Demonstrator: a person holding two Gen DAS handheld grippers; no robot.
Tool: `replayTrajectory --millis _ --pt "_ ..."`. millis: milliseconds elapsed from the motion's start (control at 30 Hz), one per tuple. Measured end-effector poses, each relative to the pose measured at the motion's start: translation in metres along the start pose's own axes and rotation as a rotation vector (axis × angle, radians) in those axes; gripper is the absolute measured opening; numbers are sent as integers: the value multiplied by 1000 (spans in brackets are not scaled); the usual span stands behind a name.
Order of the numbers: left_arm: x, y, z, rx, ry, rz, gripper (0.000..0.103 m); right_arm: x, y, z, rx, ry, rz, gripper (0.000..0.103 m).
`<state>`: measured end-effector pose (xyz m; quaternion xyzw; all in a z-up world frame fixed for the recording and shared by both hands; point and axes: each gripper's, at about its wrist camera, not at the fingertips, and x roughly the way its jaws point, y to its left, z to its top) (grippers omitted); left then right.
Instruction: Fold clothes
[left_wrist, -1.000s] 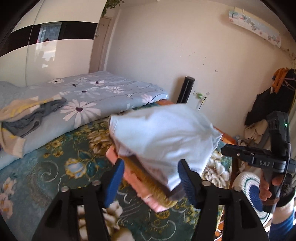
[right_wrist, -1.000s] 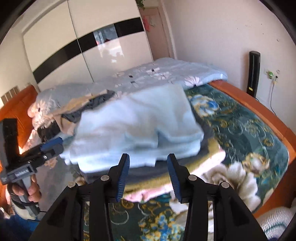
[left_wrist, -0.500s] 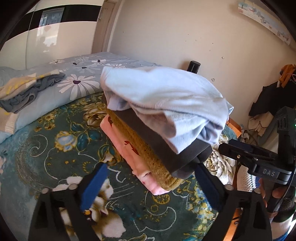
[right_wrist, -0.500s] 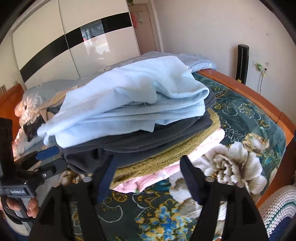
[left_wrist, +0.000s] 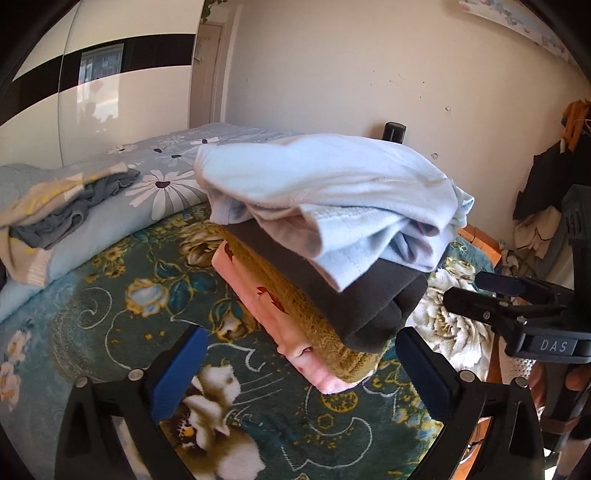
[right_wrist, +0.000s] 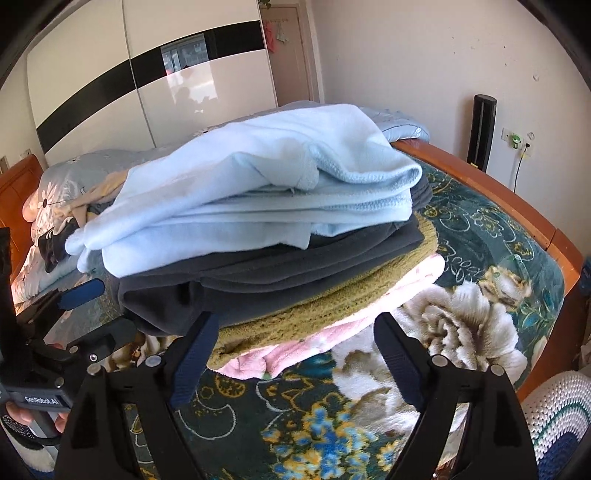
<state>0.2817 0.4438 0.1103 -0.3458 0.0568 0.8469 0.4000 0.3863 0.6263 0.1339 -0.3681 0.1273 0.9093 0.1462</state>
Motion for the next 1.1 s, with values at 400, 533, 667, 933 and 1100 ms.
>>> replayTrajectory --millis 400,533,667,933,1100 --pt "5 2 -5 -29 1 -16 103 -5 -4 -2 21 -34 -31 103" --pt "2 -1 -6 2 -41 24 103 -2 -2 -2 7 -37 -38 103" --pt "3 -4 -6 29 -42 57 103 -2 0 -3 4 -30 -34 103" --pt "4 -6 -7 20 -18 69 103 3 4 -7 2 -7 -26 103" --pt "0 -8 -8 22 -21 88 103 4 5 -9 4 0 -20 103"
